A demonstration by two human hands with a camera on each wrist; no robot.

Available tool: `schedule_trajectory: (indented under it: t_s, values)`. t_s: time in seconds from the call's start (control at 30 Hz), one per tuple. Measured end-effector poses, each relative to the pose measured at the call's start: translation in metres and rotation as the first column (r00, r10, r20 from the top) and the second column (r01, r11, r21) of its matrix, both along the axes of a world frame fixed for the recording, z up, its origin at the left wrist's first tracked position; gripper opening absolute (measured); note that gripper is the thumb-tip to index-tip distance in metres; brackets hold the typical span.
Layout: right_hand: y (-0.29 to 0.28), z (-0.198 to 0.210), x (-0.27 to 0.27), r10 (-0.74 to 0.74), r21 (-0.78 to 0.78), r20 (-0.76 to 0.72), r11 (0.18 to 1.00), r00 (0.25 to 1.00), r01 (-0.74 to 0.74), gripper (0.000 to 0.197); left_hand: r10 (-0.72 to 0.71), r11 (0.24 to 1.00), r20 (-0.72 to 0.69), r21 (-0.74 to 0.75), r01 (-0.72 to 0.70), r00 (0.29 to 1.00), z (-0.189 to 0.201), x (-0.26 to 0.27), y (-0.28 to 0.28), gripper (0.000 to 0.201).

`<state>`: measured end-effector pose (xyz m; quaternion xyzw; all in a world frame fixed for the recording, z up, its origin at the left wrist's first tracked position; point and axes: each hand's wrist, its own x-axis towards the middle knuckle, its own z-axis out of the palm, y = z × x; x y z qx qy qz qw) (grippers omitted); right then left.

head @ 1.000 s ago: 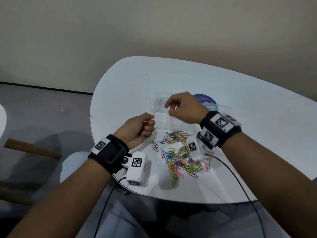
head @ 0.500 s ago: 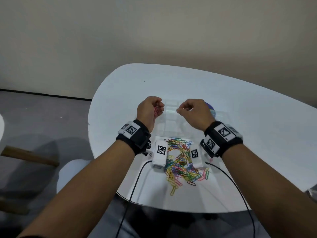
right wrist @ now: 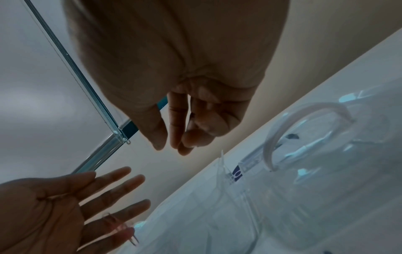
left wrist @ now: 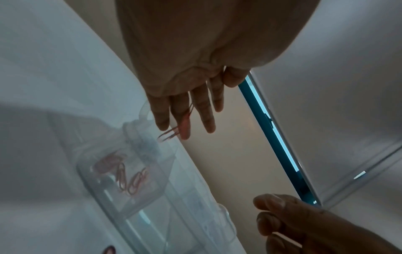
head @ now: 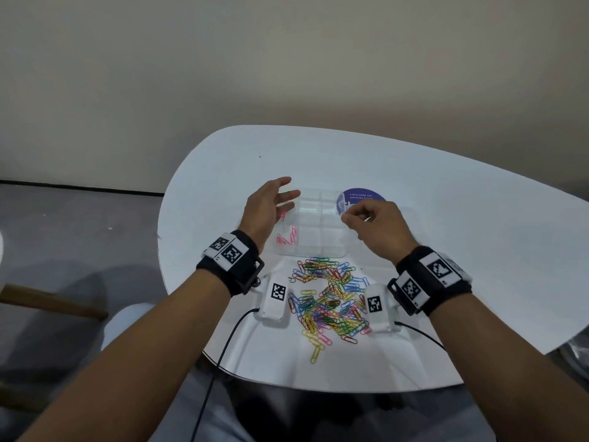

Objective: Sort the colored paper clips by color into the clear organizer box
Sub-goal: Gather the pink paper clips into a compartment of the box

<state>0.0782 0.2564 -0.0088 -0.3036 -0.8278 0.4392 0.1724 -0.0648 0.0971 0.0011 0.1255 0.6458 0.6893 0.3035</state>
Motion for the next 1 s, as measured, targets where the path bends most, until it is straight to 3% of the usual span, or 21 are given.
schedule_trajectory:
  t_s: [0.2,0.3,0.37,0.47,0.57,0.7,0.93,1.0]
  values:
    - [-0.004,-0.003,-0.006,0.023,-0.003,0.004,1.0,1.0,-0.023,0.008,-0.112,0.991,-0.111,-0.089,0.102,0.988,-0.002,-0.001,-0.003,0.041]
    - [-0.012,-0.002,-0.017,0.115,0.132,0.081,0.983,0.99,-0.125,0.008,0.031,0.988,-0.251,-0.138,-0.067,0.968,-0.011,-0.006,-0.005,0.027]
    - [-0.023,-0.001,-0.03,0.212,0.252,0.19,0.933,0.959,-0.256,0.016,0.085,0.946,-0.326,-0.271,-0.179,0.941,-0.021,-0.013,-0.01,0.023]
    - [-0.041,-0.001,-0.056,0.312,0.372,0.404,0.803,0.86,-0.466,0.03,0.024,0.876,-0.239,-0.463,-0.135,0.971,-0.035,-0.021,-0.016,0.029]
    - [-0.054,-0.006,-0.083,0.302,0.4,0.593,0.694,0.746,-0.599,0.036,0.03,0.893,-0.138,-0.441,-0.088,0.99,-0.04,-0.025,-0.018,0.025]
    - [-0.06,-0.013,-0.104,0.267,0.299,0.747,0.684,0.609,-0.666,0.037,0.009,0.926,-0.069,-0.375,-0.035,0.998,-0.044,-0.027,-0.024,0.009]
    - [-0.062,-0.015,-0.106,0.3,0.24,0.759,0.696,0.578,-0.677,0.044,0.003,0.949,0.023,-0.315,0.004,1.0,-0.046,-0.03,-0.031,0.008]
    - [-0.059,-0.013,-0.103,0.327,0.265,0.665,0.738,0.672,-0.621,0.041,0.003,0.95,0.026,-0.311,0.006,1.0,-0.044,-0.031,-0.032,0.009]
